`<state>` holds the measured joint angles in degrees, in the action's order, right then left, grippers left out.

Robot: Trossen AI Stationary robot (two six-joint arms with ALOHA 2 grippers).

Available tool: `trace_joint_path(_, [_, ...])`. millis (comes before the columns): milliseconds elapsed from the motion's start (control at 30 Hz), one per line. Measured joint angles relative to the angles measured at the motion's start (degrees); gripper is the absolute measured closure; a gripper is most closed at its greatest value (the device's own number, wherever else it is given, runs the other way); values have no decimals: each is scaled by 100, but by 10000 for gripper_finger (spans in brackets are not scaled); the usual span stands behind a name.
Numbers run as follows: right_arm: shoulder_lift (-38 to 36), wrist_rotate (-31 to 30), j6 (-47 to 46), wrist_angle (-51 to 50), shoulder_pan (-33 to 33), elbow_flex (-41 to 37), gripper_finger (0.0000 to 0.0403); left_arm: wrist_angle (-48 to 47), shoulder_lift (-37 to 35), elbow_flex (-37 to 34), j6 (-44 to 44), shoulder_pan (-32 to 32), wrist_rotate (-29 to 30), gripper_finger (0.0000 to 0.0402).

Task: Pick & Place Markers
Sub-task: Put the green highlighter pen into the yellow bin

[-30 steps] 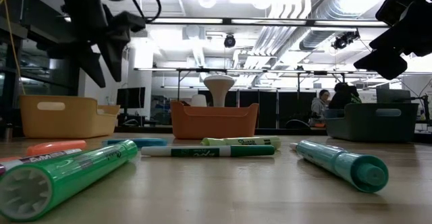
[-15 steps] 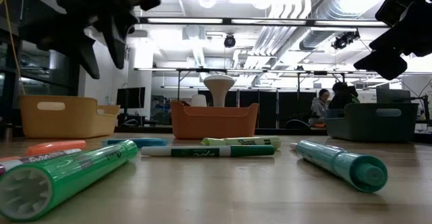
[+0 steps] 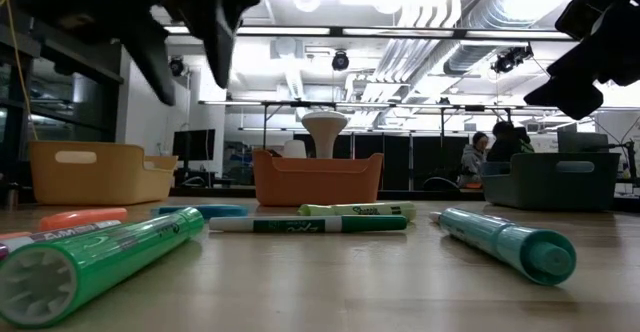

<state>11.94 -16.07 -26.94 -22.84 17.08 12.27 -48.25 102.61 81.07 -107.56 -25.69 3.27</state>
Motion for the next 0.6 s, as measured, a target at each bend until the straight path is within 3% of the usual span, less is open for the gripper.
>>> trace_joint_path(367, [41,-1,0,11,0,-2,150,22,1043,795,-300,-333,-82,236])
trace_joint_path(600, [70,3,0,-3,0,-2,150,102,1318,821,-374,-398,-441,236])
